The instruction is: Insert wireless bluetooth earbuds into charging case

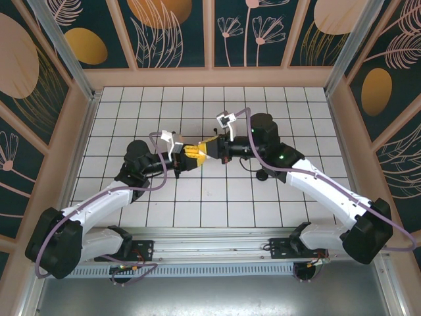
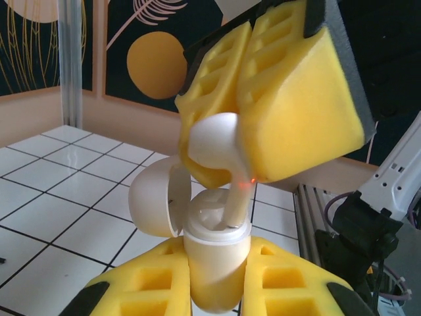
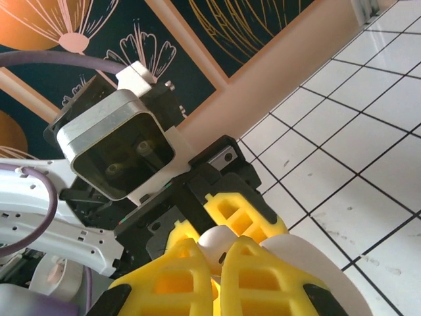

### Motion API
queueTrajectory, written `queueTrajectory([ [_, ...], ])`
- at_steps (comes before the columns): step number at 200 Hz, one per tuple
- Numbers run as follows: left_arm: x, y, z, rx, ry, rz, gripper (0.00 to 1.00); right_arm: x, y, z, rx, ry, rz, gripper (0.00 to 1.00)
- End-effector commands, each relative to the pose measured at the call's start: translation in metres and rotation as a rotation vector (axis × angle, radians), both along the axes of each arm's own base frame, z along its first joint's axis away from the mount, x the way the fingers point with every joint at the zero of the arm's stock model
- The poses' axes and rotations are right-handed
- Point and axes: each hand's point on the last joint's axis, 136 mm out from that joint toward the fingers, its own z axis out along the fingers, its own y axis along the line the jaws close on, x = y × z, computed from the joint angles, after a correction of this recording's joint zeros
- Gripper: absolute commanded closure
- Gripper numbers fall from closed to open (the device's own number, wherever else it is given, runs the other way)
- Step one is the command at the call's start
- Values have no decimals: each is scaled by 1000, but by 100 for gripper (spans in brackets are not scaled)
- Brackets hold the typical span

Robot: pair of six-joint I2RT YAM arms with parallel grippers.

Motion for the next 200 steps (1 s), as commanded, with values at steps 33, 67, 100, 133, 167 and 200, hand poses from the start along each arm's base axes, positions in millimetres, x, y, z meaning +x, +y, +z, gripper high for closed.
queueTrajectory([
  [33,-10,4,24,-70,-56,-11,94,5,-10,16,30,-107,-87,96],
  [67,-9,5,28,-77,-64,1,95,3,-14,14,34,-100,-101,96],
  [100,-8,6,30,-83,-67,12,95,1,-13,10,43,-73,-96,96],
  [133,-6,6,31,-86,-67,21,94,2,-12,8,71,-55,-107,96],
  [167,-3,7,31,-88,-62,40,95,1,-7,9,106,-45,-124,96],
  [200,1,10,31,-94,-63,82,95,-1,-5,8,117,-37,-138,96],
])
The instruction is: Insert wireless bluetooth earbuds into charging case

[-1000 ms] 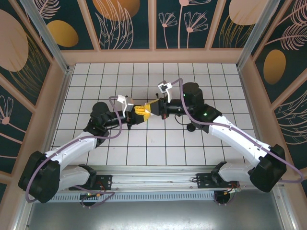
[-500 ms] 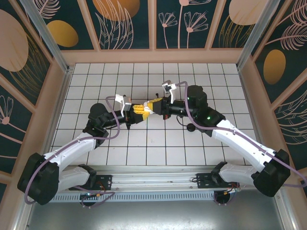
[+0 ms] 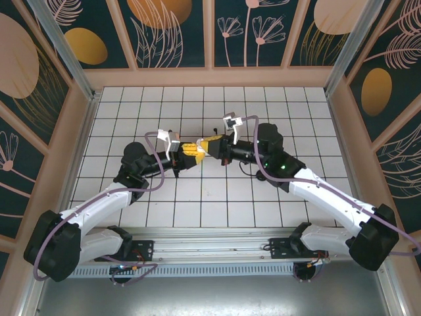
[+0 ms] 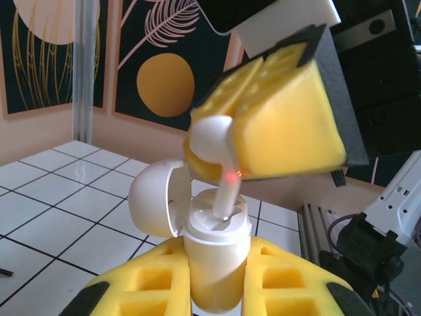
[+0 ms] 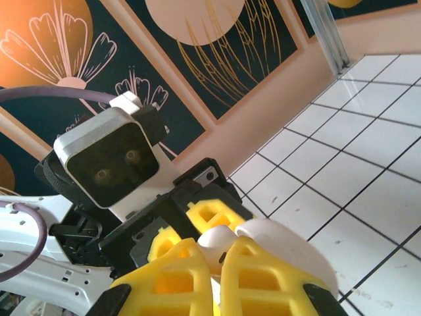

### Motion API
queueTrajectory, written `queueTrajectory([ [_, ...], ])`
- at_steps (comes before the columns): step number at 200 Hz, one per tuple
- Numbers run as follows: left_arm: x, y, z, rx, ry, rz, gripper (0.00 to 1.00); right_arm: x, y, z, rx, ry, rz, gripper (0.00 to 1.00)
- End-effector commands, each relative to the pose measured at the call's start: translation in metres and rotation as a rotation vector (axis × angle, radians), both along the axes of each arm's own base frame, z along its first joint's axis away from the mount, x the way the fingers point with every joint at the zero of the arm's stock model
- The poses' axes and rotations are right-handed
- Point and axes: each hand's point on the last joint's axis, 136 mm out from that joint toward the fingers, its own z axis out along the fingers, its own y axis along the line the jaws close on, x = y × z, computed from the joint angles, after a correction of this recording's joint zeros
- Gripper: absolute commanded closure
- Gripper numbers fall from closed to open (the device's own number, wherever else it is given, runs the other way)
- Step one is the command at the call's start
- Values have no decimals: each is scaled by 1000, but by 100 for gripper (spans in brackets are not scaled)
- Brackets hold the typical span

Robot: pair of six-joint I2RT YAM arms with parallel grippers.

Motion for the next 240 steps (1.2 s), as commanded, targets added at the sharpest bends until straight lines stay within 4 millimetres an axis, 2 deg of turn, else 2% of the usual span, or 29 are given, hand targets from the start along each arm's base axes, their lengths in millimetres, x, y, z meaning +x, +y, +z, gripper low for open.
queueTrajectory([
  [1,-2,5,18,-48,-59,36,95,-3,1,1,25,7,-15,96],
  [64,-1,10,21,-54,-79,77,95,5,-8,-13,0,54,-102,96],
  [117,3,12,22,-57,-80,102,95,13,-6,-18,17,122,-161,96],
  [163,6,16,27,-54,-108,144,96,18,-9,-32,-11,174,-212,96],
  [218,6,17,26,-47,-111,150,96,22,-8,-36,-40,192,-232,88],
  [240,7,17,23,-40,-106,150,95,24,-7,-36,-52,198,-238,81],
])
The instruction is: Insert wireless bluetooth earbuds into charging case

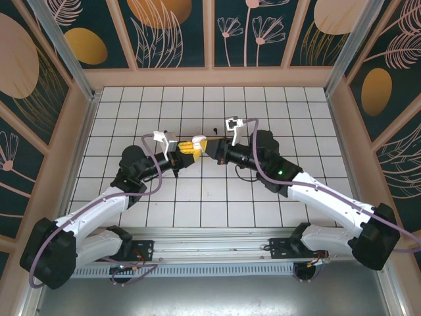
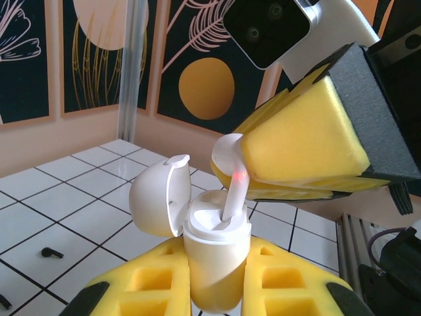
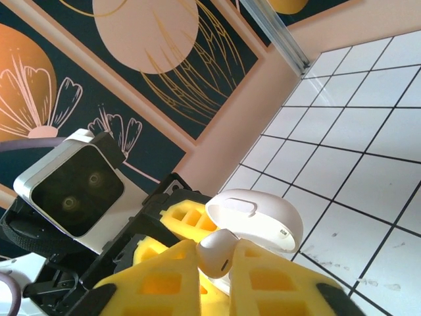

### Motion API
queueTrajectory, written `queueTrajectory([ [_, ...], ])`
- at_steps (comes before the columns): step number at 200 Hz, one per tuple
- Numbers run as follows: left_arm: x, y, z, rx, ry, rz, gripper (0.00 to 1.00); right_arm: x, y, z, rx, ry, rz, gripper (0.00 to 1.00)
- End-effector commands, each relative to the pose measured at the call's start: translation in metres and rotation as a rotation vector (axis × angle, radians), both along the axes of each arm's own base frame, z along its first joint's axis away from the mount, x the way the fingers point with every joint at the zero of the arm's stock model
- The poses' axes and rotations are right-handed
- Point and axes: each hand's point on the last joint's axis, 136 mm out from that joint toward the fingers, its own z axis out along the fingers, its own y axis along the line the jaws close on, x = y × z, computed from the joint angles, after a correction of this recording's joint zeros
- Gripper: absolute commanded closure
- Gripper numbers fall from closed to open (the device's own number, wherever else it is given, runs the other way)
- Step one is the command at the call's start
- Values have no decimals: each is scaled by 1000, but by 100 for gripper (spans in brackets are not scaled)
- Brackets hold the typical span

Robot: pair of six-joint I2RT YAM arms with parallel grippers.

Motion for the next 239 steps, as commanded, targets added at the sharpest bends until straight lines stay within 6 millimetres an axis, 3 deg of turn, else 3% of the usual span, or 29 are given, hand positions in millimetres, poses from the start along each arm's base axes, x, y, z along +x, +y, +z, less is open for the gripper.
queueTrajectory([
  [1,-5,5,27,-46,-108,10,95,11,-5,-23,-85,57,-64,81],
  [72,-4,5,19,-19,-100,21,95,17,0,-24,-124,111,-78,69],
  [162,-4,6,14,2,-99,28,95,14,9,-33,-188,146,-32,78],
  [216,-4,8,12,9,-99,37,95,18,3,-28,-210,158,-75,64],
  [239,-4,8,11,9,-99,40,95,18,4,-28,-208,166,-72,63],
])
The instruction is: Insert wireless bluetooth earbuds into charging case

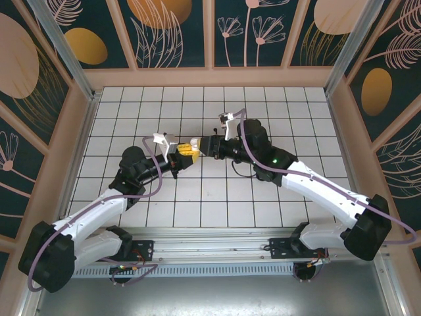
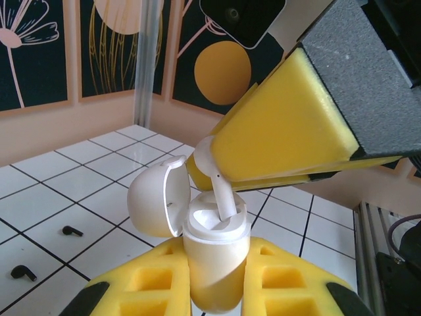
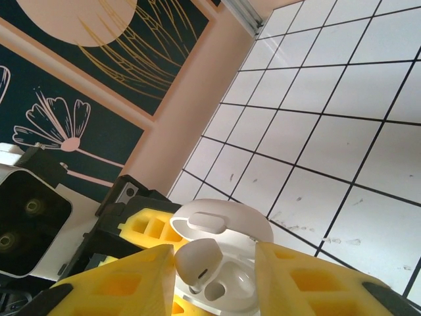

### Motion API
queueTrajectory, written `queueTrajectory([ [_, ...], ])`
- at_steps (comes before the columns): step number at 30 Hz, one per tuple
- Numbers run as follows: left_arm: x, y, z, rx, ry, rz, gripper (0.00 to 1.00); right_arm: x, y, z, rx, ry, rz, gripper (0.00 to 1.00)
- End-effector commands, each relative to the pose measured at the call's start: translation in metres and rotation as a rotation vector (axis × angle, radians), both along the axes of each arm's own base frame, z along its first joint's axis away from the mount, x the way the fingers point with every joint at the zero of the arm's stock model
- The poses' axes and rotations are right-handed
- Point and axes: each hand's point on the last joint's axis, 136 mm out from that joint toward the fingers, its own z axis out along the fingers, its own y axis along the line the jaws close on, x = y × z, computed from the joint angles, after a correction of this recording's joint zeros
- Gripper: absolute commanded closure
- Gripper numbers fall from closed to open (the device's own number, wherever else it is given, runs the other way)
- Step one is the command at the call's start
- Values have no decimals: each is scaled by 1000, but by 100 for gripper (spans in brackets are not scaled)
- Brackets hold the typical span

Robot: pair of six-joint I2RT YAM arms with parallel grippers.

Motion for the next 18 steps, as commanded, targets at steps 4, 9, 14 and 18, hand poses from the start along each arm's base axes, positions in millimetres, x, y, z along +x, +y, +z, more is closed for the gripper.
queueTrajectory([
  [4,-6,4,23,-34,-105,1,95,3,-3,-10,-42,47,-34,61],
  [9,-5,4,21,-25,-104,6,95,2,-2,-6,-34,49,-30,61],
  [14,-3,4,17,-12,-101,11,95,2,-1,-5,-52,55,-17,70],
  [18,-1,3,12,9,-95,15,95,1,0,-8,-75,65,-6,77],
])
